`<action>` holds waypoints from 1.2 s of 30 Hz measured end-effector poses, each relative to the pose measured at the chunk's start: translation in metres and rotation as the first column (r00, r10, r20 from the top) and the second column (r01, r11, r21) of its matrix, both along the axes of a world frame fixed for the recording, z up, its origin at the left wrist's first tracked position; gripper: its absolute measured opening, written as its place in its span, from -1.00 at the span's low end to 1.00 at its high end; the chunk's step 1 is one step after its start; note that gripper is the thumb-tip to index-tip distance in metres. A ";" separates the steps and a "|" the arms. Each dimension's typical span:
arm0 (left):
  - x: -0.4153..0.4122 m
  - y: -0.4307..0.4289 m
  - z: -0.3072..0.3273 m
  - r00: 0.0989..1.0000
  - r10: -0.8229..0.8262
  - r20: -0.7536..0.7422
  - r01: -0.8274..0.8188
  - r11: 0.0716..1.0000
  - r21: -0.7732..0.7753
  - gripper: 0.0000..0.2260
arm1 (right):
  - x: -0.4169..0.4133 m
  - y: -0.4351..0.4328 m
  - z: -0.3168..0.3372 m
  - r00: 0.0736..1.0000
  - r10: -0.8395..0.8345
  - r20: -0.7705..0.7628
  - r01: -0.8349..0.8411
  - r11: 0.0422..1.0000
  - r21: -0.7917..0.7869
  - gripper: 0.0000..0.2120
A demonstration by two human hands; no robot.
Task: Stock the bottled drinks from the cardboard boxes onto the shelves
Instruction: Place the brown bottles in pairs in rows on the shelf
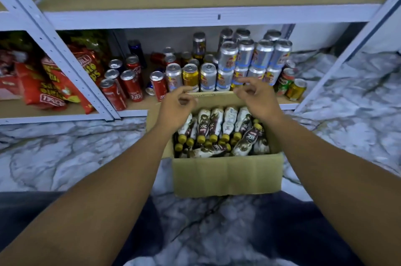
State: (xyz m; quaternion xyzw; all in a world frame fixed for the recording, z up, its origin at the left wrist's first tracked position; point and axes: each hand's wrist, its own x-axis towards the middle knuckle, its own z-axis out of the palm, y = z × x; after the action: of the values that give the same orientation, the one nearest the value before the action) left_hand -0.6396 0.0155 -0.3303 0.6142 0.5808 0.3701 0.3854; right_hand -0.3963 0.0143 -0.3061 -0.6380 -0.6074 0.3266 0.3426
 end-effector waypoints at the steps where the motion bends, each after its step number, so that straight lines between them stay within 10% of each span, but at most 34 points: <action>1: -0.001 -0.001 -0.012 1.000 -0.007 -0.017 0.006 0.999 -0.039 -0.67 | 0.004 -0.002 -0.012 1.000 0.003 -0.010 -0.003 1.000 -0.026 -0.68; 18: 0.006 0.049 -0.135 0.768 -0.480 -0.424 0.417 0.877 -0.237 -0.01 | 0.025 0.031 -0.156 0.917 0.311 0.248 -0.248 0.934 -0.257 -0.13; 28: 0.007 0.059 -0.157 0.608 -0.541 -0.581 0.483 0.833 -0.270 0.12 | 0.026 0.045 -0.189 0.675 0.460 0.577 -0.417 0.883 -0.215 0.03; 36: 0.005 0.054 -0.145 0.785 -0.479 -0.392 0.411 0.877 -0.249 0.08 | 0.032 0.038 -0.191 0.813 0.380 0.441 -0.379 0.920 -0.094 -0.06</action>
State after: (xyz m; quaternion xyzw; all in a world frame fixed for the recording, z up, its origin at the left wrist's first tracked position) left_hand -0.6350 0.0697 -0.4750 0.7706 0.5173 0.0743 0.3647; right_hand -0.3639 0.0527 -0.4971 -0.5624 -0.7847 0.2317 0.1196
